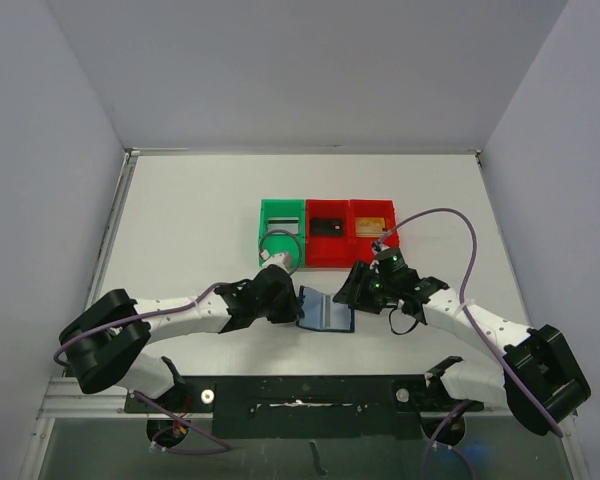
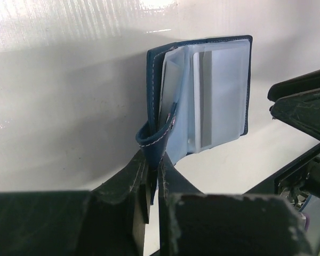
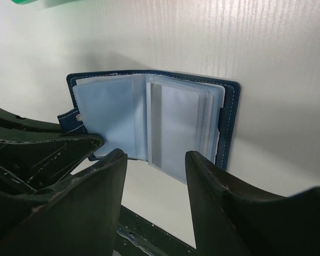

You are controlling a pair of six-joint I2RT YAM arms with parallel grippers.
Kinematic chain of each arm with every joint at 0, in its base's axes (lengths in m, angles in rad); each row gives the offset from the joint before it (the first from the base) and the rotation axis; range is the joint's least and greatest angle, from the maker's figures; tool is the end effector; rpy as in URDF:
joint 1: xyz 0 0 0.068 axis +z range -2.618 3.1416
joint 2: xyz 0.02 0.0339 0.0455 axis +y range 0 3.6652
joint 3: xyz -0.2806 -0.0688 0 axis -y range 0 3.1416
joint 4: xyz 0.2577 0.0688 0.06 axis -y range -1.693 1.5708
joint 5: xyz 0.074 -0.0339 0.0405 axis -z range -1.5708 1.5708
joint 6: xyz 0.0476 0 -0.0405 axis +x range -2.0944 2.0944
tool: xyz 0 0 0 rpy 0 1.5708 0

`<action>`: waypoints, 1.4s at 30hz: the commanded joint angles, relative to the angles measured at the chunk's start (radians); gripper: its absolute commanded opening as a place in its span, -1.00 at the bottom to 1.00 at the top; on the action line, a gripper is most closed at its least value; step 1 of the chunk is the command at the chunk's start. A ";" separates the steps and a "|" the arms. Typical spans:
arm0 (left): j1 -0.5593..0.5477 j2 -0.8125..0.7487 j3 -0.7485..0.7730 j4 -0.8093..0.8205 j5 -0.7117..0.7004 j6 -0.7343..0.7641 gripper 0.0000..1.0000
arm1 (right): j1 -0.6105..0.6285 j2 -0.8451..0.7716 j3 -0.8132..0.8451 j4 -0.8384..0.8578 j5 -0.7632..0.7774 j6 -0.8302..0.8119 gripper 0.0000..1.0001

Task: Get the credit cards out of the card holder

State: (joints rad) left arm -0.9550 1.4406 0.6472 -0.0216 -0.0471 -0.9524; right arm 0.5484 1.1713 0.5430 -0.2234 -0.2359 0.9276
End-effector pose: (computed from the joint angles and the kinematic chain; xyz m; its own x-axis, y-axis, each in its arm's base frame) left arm 0.1696 -0.2358 0.1617 -0.8929 -0.1472 -0.4255 0.1194 0.8338 -0.5390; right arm 0.1938 0.1314 0.1786 -0.8958 0.3645 -0.2543 0.1310 0.7634 0.6326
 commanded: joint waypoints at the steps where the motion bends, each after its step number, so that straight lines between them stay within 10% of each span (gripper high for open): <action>1: -0.008 0.004 0.015 -0.030 -0.014 0.011 -1.00 | -0.006 -0.019 0.016 -0.035 0.017 0.007 -0.01; 15: -0.022 0.003 -0.018 -0.034 -0.021 -0.034 -0.33 | 0.031 0.096 0.004 0.010 0.006 0.011 -0.06; 25: -0.024 -0.007 -0.042 -0.001 0.006 -0.036 -0.85 | 0.046 0.145 0.022 0.036 -0.018 0.003 -0.17; 42: -0.024 0.001 -0.026 -0.008 0.007 -0.036 -0.97 | 0.072 0.102 0.102 -0.040 -0.005 -0.033 -0.57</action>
State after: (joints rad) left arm -0.9737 1.4433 0.6102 -0.0528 -0.0463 -0.9905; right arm 0.6060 1.3003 0.5922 -0.2642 -0.2317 0.9127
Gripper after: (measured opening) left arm 0.067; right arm 0.262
